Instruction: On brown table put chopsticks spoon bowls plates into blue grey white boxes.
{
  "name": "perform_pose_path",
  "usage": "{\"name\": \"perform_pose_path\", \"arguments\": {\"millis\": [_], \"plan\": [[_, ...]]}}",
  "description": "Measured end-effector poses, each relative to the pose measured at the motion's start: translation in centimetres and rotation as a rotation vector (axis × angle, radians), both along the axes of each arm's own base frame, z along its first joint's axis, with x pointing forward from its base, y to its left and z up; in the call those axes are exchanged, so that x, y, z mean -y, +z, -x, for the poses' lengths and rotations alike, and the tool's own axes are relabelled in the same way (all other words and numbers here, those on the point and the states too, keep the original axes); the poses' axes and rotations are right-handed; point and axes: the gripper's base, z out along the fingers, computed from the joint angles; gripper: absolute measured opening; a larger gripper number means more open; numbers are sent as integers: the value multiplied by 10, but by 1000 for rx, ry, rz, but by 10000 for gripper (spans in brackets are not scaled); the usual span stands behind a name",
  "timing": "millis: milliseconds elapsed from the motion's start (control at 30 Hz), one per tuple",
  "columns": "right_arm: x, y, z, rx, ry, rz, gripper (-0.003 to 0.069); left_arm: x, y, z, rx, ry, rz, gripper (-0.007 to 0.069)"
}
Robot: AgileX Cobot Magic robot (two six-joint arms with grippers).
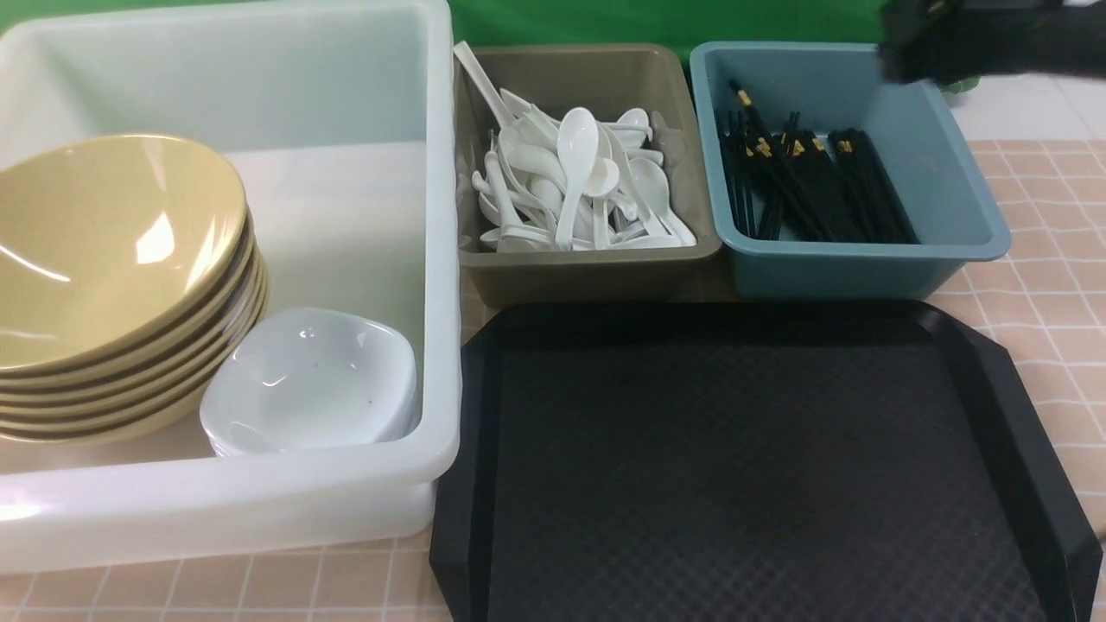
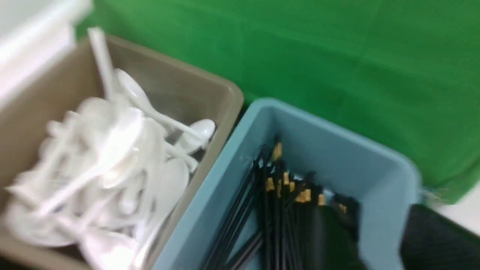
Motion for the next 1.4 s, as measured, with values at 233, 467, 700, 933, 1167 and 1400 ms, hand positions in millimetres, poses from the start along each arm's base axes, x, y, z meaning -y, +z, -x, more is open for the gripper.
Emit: {"name": "perform_pose_path", "arguments": {"millis": [233,467,700,933,1167,1400], "plan": [[10,26,118,251,75,-65,38,0,0,0,-3,0,0,5],[29,-74,187,188,93,-23,37,0,0,0,-5,0,0,5],[39,-181,216,-79,22,-150,37,0,-1,0,-7,1,1,5],[45,-220,230,-133,-55,-265,38,0,-1,0,-9,1,1,5],[64,-200,244,173,-246,-365,38,0,-2,0,-18,2,2,5],[70,-202,249,203,-340,-281,38,0,-2,0,-20,3,3,5]]}}
